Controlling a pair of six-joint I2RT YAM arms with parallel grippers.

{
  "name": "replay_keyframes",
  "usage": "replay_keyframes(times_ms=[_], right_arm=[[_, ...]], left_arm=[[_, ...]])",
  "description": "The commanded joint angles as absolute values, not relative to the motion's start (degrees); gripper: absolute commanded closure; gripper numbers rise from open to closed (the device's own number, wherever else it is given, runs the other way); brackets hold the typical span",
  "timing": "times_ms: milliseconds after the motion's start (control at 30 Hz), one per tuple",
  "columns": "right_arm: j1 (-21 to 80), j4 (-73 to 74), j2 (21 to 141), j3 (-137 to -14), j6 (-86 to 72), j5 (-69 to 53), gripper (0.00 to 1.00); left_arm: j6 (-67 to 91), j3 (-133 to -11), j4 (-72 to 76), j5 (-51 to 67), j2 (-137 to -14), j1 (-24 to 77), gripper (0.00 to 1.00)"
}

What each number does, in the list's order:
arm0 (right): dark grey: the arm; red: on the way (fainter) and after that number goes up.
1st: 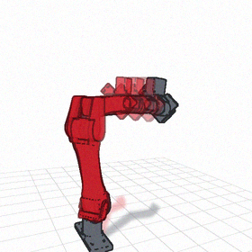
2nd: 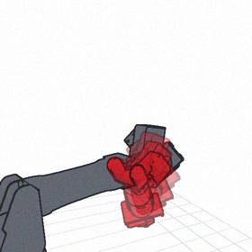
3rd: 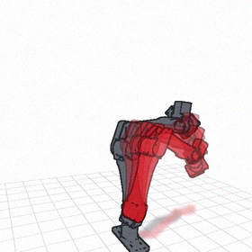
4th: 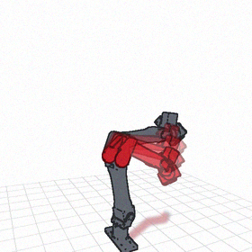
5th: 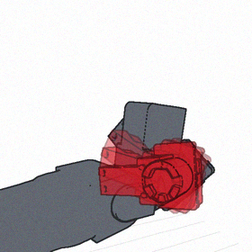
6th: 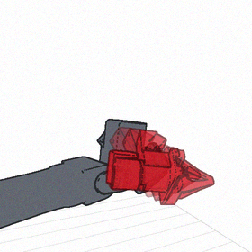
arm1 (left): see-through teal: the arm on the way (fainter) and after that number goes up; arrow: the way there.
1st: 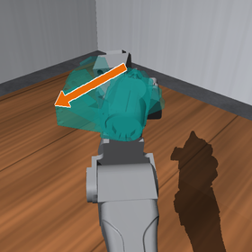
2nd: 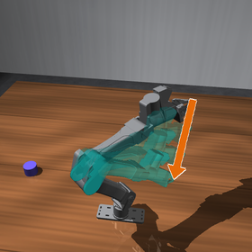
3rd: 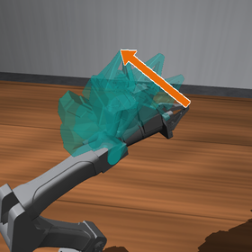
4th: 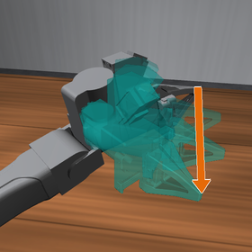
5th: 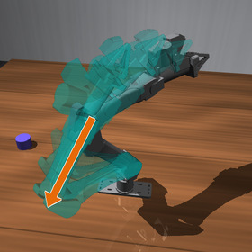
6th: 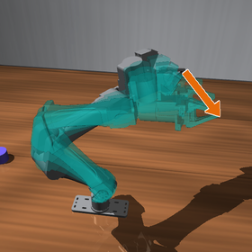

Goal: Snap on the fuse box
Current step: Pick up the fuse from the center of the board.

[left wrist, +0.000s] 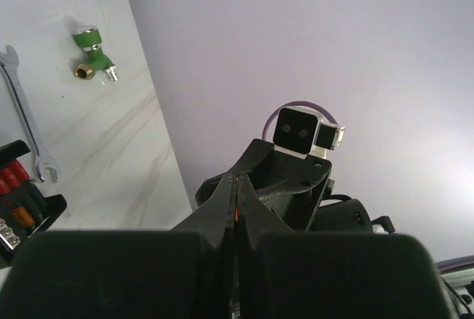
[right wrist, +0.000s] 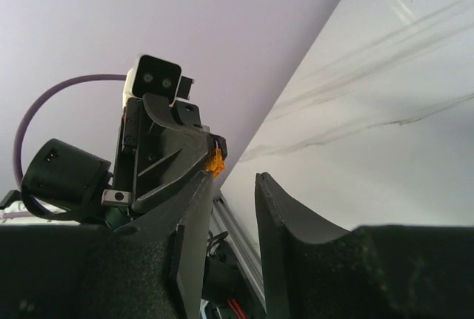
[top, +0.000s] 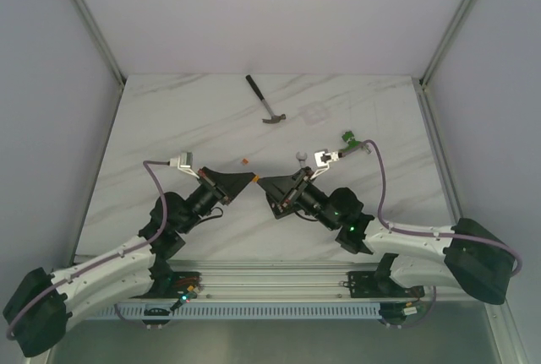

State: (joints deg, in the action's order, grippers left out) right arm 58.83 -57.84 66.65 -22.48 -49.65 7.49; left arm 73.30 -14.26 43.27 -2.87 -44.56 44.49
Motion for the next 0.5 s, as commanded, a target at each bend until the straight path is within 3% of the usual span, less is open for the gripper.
replay_keyframes(times_ms=[0,467], right_arm=[[58.41,-64.06,66.08,-22.01,-50.3,7.55,0.65],[57.45,-68.71,67.93,-21.45,-50.33,4.5,0.72]], left_arm=[[74.68,-13.73,48.72,-6.24,-45.21,45.92,1.0],[76.3,-13.57,52.53,-7.57,-48.6,47.8,1.0]])
